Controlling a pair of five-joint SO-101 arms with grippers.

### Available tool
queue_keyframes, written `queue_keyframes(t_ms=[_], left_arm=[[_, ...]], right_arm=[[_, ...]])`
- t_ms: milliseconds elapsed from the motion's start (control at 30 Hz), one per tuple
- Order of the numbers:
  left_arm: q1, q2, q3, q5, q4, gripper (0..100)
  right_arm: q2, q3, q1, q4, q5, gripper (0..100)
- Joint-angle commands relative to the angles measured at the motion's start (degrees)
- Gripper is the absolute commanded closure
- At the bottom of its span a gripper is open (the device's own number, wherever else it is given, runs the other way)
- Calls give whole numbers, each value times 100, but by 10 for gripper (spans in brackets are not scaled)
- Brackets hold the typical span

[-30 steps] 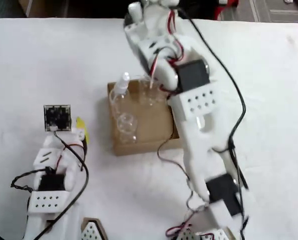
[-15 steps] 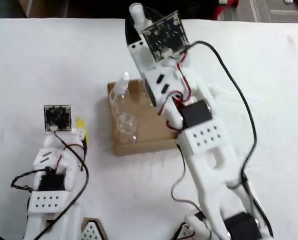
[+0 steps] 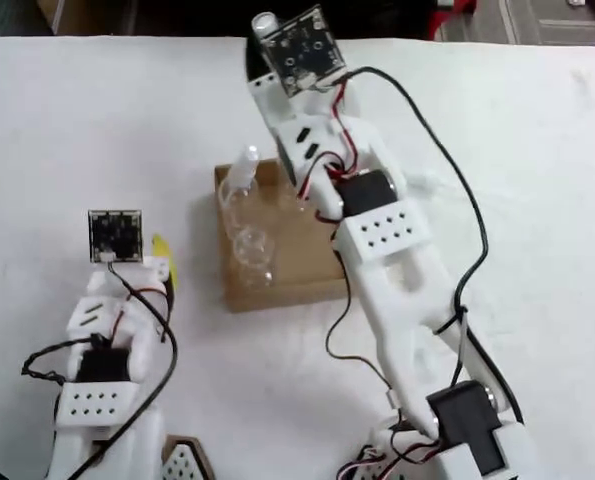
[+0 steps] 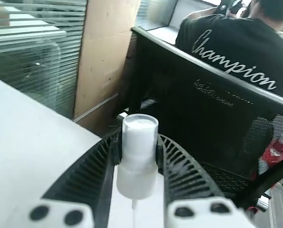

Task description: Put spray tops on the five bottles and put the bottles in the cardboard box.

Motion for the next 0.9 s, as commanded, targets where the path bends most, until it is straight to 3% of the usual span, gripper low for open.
queue_keyframes(t_ms=[0, 867], left_arm=[[48, -110, -246, -79, 0, 928], [48, -110, -246, -79, 0, 928]], right_arm=[[-4, -255, 163, -198, 26, 983], [-4, 747, -84, -646, 18, 983]])
